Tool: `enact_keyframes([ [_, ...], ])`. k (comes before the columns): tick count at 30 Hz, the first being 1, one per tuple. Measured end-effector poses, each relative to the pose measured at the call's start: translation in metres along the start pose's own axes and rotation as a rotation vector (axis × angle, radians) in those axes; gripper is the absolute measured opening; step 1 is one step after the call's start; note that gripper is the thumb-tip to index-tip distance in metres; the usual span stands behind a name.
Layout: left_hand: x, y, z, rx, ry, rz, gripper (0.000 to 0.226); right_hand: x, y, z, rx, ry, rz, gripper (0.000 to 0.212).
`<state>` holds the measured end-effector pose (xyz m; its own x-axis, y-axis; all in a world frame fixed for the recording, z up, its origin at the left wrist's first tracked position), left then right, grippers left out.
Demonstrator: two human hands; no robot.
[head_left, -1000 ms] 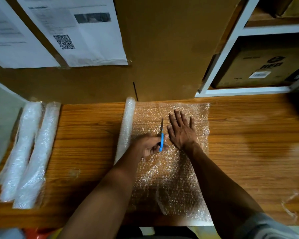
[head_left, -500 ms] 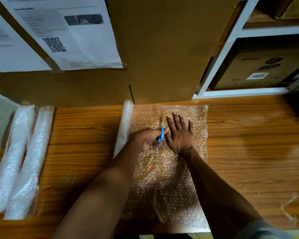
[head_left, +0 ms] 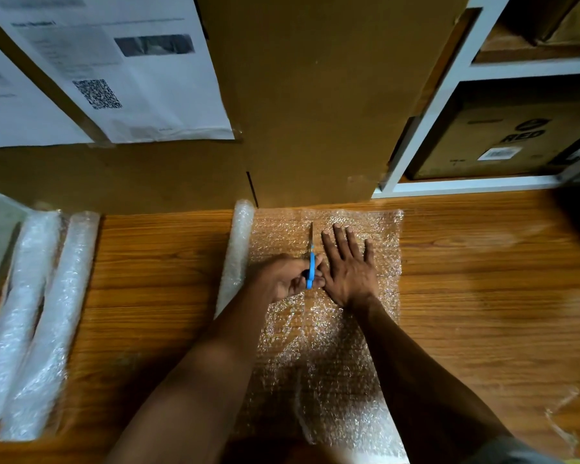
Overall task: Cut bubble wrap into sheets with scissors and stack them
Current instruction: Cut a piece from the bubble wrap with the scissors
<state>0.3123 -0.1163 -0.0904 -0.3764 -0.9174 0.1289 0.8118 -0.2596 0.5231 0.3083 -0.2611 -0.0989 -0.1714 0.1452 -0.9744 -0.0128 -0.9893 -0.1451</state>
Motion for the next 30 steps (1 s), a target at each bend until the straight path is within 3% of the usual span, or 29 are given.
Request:
enact_keyframes([
  [11,-0.008,0.018,-0.010,0.017,-0.063,-0.071,0.070,-0.001,-0.001,0.000,-0.007,0.006,-0.013,0.068],
  [17,-0.007,0.028,-0.012,0.076,-0.041,-0.057,0.063,-0.001,0.000,-0.001,-0.011,0.005,-0.019,0.069],
  [23,-0.012,0.028,-0.009,0.091,0.040,-0.004,0.030,-0.001,-0.001,-0.001,-0.007,0.015,-0.032,0.068],
  [30,-0.014,0.030,-0.014,0.048,0.012,-0.008,0.046,0.001,0.000,-0.001,-0.008,0.026,-0.029,0.069],
])
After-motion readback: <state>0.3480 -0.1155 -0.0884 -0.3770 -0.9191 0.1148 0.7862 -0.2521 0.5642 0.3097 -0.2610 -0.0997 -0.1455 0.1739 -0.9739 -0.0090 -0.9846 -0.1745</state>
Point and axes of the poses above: each hand's wrist, its own z-axis away from the middle knuckle, its own x-axis out of the palm, y = z × x, the point moved 8 cm from there along -z, towards the middle knuckle, and after that the axes turned 3 degrees about -z, right-handed, at the moved point
